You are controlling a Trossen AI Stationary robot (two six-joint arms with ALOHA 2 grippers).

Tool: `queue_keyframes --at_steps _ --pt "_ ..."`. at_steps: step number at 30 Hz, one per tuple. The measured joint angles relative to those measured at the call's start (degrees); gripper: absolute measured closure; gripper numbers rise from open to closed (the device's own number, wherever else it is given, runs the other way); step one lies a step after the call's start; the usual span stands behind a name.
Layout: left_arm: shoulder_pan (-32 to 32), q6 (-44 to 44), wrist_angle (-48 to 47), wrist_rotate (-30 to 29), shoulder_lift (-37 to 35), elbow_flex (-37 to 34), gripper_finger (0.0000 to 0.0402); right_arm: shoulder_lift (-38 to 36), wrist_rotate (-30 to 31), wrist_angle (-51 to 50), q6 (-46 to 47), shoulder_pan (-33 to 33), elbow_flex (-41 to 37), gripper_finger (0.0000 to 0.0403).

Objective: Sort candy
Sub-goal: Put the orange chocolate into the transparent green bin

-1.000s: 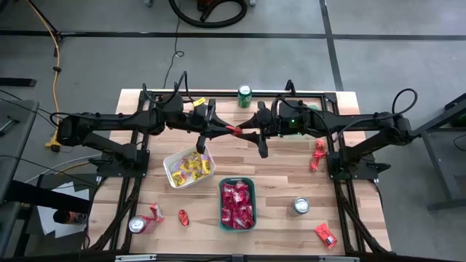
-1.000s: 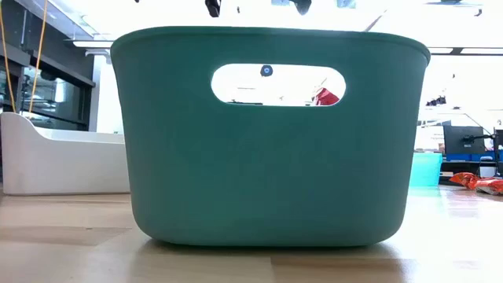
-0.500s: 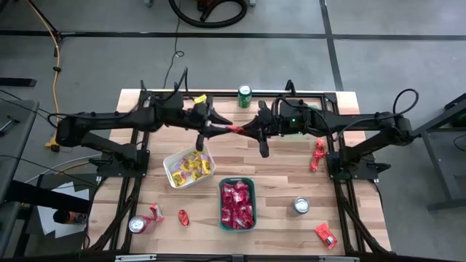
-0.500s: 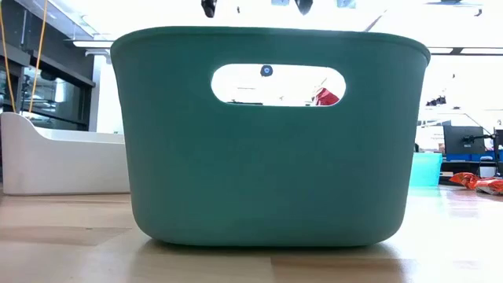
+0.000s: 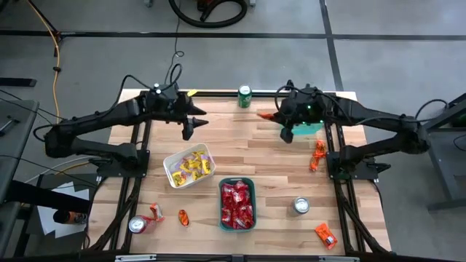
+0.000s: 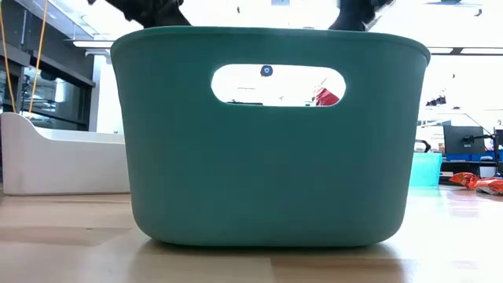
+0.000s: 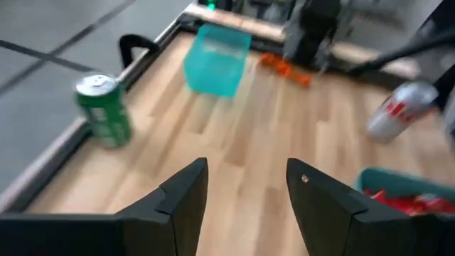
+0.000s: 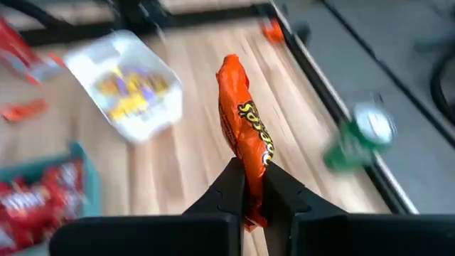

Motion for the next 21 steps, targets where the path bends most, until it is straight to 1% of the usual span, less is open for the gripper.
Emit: queue_keyframes --at_steps 2,6,7,9,12,14,17,19,21 --pt "0.09 -3.69 4.57 1.79 -1.38 -4.27 0.0224 -1.84 -0.07 -0.31 0.99 -2.36 -4.06 0.0385" --pt "-1.48 -9.2 11.53 1.87 -3.34 -10.71 0.0224 -6.17 0.09 -0.56 4.35 -7.02 -14.76 0.0385" --pt "-1.84 -9.87 12.12 1.86 -3.82 -11.41 0.0224 -7.25 0.71 -1.61 4.84 -8.4 -17.12 0.0385" --pt "-2.39 -10.58 11.61 1.72 -4.16 -11.95 0.0224 -9.19 3.93 -2.66 7.29 -11.35 -20.86 0.0384" --pt "-3.02 -10.67 11.86 1.56 -4.12 -11.95 0.0224 -10.96 6.64 -2.25 13.66 -16.06 -24.14 0.0384" --pt "-3.02 -10.34 12.44 1.56 -4.11 -11.95 0.0224 -10.92 6.12 -2.22 17.34 -18.47 -25.73 0.0384" --pt "-3.02 -9.68 13.73 1.54 -4.11 -11.95 0.0224 -10.25 5.48 -2.37 19.59 -20.84 -27.29 0.0381" --pt "-3.02 -9.68 14.58 1.5 -4.11 -11.95 0.0224 -9.42 5.26 -3.5 19.49 -21.67 -27.42 0.0369" --pt "-3.02 -9.69 15.0 1.51 -4.11 -11.95 0.0224 -8.88 5.21 -3.34 19.76 -22.07 -27.42 0.0345"
